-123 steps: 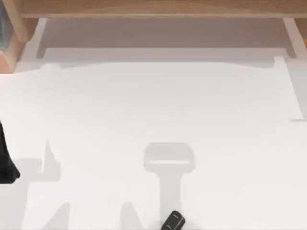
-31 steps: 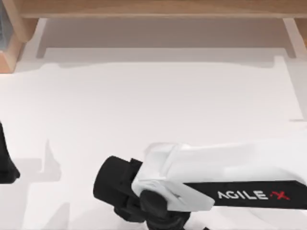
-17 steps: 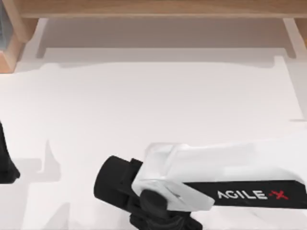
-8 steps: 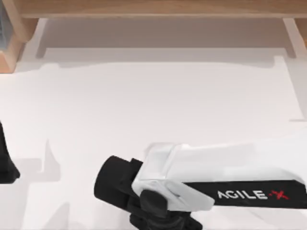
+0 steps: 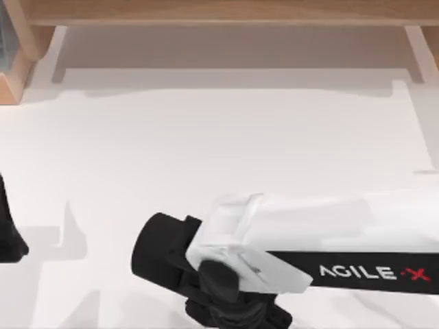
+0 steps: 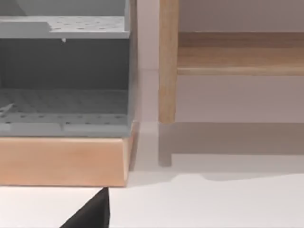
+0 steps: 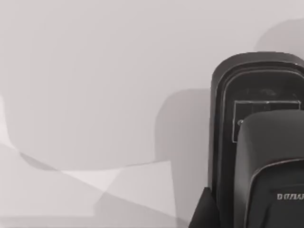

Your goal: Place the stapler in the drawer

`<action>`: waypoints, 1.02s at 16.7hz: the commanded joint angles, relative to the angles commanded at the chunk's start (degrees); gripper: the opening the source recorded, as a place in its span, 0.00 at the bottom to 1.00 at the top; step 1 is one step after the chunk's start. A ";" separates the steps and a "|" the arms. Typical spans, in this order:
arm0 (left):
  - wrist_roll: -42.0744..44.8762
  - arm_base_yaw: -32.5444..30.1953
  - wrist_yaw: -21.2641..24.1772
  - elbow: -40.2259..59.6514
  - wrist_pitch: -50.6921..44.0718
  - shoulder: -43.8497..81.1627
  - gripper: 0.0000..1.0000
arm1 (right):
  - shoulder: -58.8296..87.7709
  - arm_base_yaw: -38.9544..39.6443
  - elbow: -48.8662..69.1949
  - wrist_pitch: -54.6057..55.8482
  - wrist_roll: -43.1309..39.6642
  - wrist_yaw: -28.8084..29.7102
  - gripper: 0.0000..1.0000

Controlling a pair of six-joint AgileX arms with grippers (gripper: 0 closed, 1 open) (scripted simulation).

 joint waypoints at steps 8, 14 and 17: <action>0.00 0.00 0.00 0.00 0.00 0.00 1.00 | -0.65 -1.49 2.13 -2.15 -1.61 1.11 0.00; 0.00 0.00 0.00 0.00 0.00 0.00 1.00 | 3.06 -19.05 16.51 -10.53 -20.93 4.17 0.00; 0.00 0.00 0.00 0.00 0.00 0.00 1.00 | 5.94 -34.85 25.88 -15.11 -38.41 2.83 0.00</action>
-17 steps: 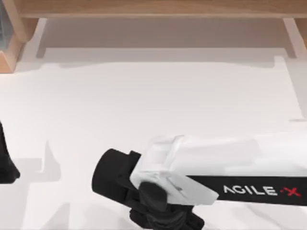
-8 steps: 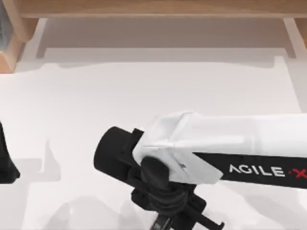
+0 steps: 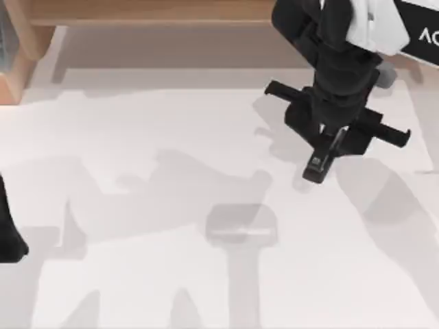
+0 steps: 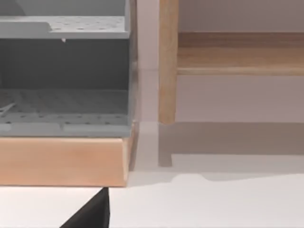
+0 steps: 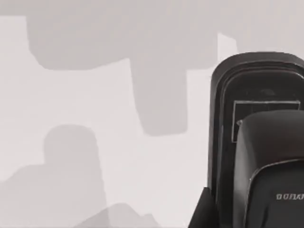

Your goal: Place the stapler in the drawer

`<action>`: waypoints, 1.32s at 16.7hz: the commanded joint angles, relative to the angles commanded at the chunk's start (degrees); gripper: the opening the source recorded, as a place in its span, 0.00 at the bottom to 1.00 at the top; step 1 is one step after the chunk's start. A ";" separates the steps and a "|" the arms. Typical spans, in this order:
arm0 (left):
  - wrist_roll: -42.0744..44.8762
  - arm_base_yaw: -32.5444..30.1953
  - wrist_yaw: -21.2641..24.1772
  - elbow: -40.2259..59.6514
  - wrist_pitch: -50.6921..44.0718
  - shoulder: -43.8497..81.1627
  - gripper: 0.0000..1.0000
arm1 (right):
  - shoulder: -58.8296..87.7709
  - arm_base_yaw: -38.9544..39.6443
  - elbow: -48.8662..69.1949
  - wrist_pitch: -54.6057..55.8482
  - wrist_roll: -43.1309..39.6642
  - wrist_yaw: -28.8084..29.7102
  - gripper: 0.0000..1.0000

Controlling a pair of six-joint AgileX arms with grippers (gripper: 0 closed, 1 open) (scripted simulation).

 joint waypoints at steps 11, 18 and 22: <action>0.00 0.00 0.00 0.00 0.00 0.00 1.00 | 3.27 -40.16 28.76 -7.09 -53.37 -0.75 0.00; 0.00 0.00 0.00 0.00 0.00 0.00 1.00 | 24.62 -50.95 38.82 -10.78 -74.78 -8.05 0.00; 0.00 0.00 0.00 0.00 0.00 0.00 1.00 | 29.48 -53.18 39.70 -12.21 -81.56 -12.49 0.00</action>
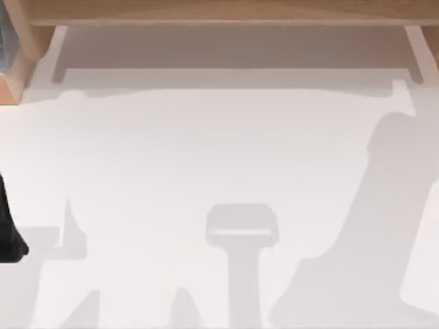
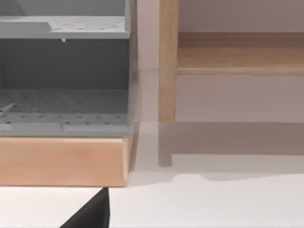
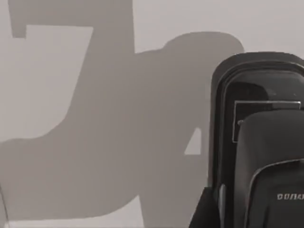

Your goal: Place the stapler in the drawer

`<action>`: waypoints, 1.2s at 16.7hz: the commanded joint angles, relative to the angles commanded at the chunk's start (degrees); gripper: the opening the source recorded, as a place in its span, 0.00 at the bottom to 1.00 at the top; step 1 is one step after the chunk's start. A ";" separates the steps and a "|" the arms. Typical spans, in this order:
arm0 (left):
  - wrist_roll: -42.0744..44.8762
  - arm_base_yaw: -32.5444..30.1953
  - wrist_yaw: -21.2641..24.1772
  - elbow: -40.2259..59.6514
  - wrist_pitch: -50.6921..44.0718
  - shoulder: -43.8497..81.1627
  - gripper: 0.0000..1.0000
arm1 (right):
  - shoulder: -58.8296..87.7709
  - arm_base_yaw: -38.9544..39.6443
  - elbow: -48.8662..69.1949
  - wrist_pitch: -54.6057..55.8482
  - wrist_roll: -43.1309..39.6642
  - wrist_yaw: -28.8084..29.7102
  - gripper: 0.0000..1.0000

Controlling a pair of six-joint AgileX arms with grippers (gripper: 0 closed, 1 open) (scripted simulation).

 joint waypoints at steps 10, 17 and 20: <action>0.00 0.00 0.00 0.00 0.00 0.00 1.00 | -1.30 -0.08 1.04 0.21 0.43 -2.45 0.00; 0.00 0.00 0.00 0.00 0.00 0.00 1.00 | -12.41 -0.98 1.42 -0.69 8.11 -6.32 0.00; 0.00 0.00 0.00 0.00 0.00 0.00 1.00 | -13.33 -0.62 0.94 -0.06 7.92 -4.59 0.00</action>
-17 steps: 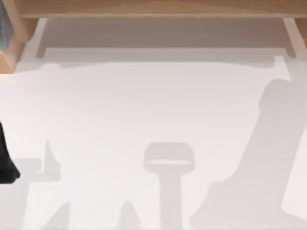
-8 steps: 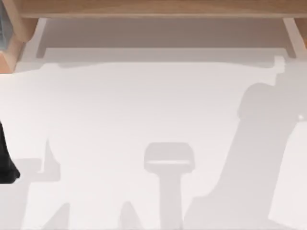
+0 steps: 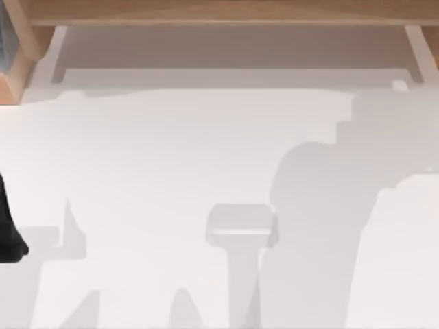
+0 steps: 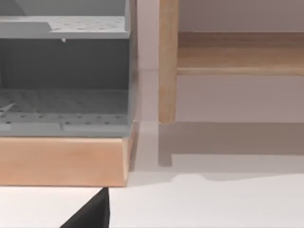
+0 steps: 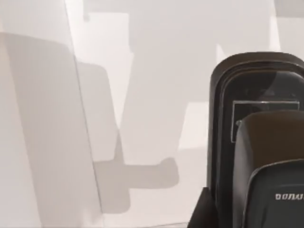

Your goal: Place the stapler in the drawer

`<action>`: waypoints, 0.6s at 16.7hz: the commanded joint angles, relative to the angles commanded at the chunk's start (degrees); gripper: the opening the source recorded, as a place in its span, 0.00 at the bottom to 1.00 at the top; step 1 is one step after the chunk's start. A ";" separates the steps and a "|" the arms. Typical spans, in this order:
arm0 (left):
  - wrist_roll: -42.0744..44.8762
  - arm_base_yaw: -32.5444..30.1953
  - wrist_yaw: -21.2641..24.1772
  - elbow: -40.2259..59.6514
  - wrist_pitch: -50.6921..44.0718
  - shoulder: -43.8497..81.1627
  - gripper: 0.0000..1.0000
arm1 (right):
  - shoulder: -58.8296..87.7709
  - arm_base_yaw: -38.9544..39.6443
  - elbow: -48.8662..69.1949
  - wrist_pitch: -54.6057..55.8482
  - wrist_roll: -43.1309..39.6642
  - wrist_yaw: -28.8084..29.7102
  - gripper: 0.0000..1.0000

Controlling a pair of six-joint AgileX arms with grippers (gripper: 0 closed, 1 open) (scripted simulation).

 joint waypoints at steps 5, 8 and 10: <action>0.00 0.00 0.00 0.00 0.00 0.00 1.00 | 6.70 1.10 -1.32 1.61 -4.76 1.82 0.00; 0.00 0.00 0.00 0.00 0.00 0.00 1.00 | 11.91 0.85 -2.91 2.65 -8.26 3.20 0.00; 0.00 0.00 0.00 0.00 0.00 0.00 1.00 | 13.15 0.36 -3.73 2.32 -9.23 3.85 0.00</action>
